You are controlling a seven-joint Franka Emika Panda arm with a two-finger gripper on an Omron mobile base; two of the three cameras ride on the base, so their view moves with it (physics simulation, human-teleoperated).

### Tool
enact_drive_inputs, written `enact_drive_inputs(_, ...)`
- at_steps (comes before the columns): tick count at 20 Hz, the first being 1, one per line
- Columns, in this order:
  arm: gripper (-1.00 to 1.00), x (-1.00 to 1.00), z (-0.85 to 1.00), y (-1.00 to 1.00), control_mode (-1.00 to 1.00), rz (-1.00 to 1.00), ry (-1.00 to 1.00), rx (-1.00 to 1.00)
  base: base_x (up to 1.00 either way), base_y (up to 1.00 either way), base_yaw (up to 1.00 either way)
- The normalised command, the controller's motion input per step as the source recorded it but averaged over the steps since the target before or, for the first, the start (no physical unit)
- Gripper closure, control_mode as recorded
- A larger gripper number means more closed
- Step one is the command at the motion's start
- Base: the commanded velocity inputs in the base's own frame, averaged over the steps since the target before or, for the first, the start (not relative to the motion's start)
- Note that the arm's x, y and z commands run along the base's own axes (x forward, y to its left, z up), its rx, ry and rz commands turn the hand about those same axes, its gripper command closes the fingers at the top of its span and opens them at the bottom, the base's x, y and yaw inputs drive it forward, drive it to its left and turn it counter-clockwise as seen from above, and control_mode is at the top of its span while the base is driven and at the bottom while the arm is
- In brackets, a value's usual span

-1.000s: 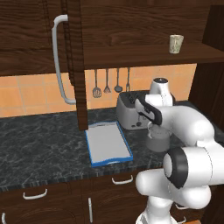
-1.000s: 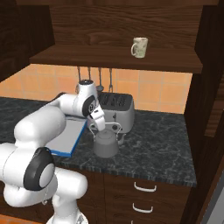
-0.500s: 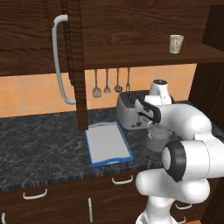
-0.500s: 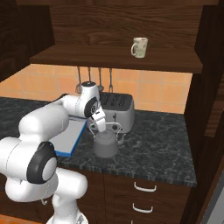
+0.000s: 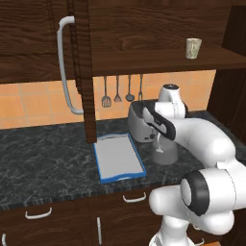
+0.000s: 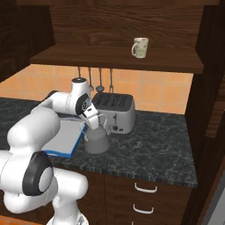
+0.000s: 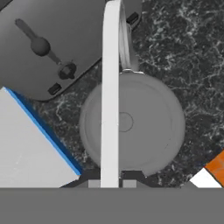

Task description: Pick the kettle from the counter and place it on the tray. Then pick the mug from the cabinet and place it on the tray. Then close the cabinet doors.

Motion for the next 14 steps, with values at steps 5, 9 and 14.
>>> enact_drive_inputs(5,1.00,-0.22,0.09,0.68,-1.00,0.22,0.00,0.00,0.00,0.00,0.00)
enact_drive_inputs(9,1.00,-0.05,0.07,0.72,-1.00,0.16,0.00,0.00,0.00,0.00,0.00)
enact_drive_inputs(14,1.00,0.04,0.04,0.60,-1.00,0.09,-0.05,0.00,0.00,0.00,0.00)
